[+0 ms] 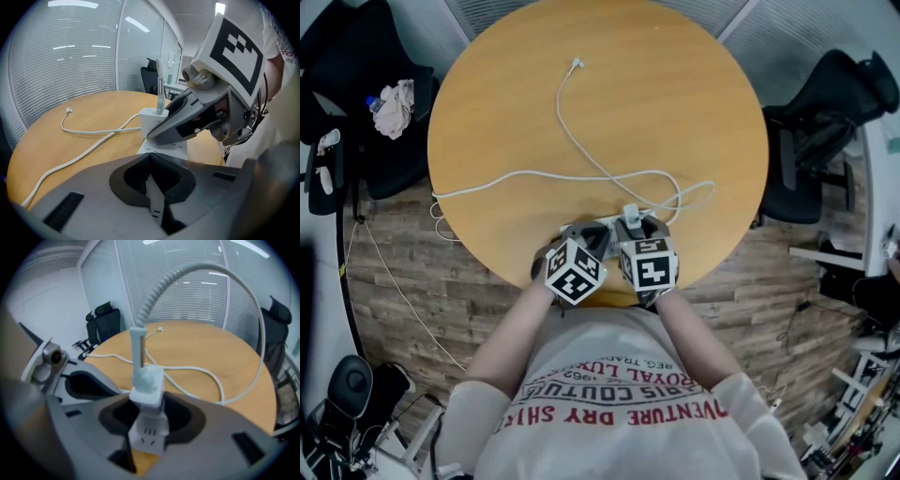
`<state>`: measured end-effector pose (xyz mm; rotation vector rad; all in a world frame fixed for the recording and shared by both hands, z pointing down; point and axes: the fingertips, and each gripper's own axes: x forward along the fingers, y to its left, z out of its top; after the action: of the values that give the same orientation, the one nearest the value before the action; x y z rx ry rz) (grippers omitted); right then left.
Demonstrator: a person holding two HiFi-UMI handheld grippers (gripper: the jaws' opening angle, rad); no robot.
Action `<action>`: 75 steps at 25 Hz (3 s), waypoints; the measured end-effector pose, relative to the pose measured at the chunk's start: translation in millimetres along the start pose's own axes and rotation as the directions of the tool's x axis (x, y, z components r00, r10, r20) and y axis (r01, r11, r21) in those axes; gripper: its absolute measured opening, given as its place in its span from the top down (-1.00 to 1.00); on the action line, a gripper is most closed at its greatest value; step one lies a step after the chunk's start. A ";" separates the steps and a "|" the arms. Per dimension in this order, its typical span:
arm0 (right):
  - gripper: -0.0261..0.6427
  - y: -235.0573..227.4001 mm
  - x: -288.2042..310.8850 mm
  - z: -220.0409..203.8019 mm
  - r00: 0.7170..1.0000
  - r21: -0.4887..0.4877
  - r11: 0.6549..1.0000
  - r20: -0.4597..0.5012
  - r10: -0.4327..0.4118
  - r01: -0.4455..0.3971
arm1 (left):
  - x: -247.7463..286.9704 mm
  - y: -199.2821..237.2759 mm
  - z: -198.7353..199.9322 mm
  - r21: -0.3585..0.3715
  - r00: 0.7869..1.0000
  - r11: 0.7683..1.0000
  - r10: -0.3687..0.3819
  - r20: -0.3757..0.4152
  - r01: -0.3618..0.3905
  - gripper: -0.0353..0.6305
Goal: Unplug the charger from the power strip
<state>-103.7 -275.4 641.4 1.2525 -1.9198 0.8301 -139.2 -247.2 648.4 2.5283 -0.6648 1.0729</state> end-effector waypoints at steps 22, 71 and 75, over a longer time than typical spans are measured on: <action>0.45 0.1 -33.9 25.5 0.993 -0.027 0.999 0.108 -0.043 0.046 | 2.3 0.2 -2.1 0.021 1.000 0.999 0.028 0.006 -0.028 0.79; 0.46 47.5 -180.0 185.0 0.739 -0.248 0.959 0.619 0.267 -0.138 | -279.2 85.5 152.7 -0.294 0.618 0.878 0.475 0.627 -0.377 0.80; 0.46 46.7 -178.6 182.8 0.743 -0.235 0.962 0.618 0.259 -0.140 | -274.7 83.0 152.9 -0.286 0.632 0.887 0.460 0.624 -0.363 0.79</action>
<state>-131.0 -319.1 386.8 1.3448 -2.6537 0.3136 -260.8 -305.8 352.6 2.6773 -1.5196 0.1140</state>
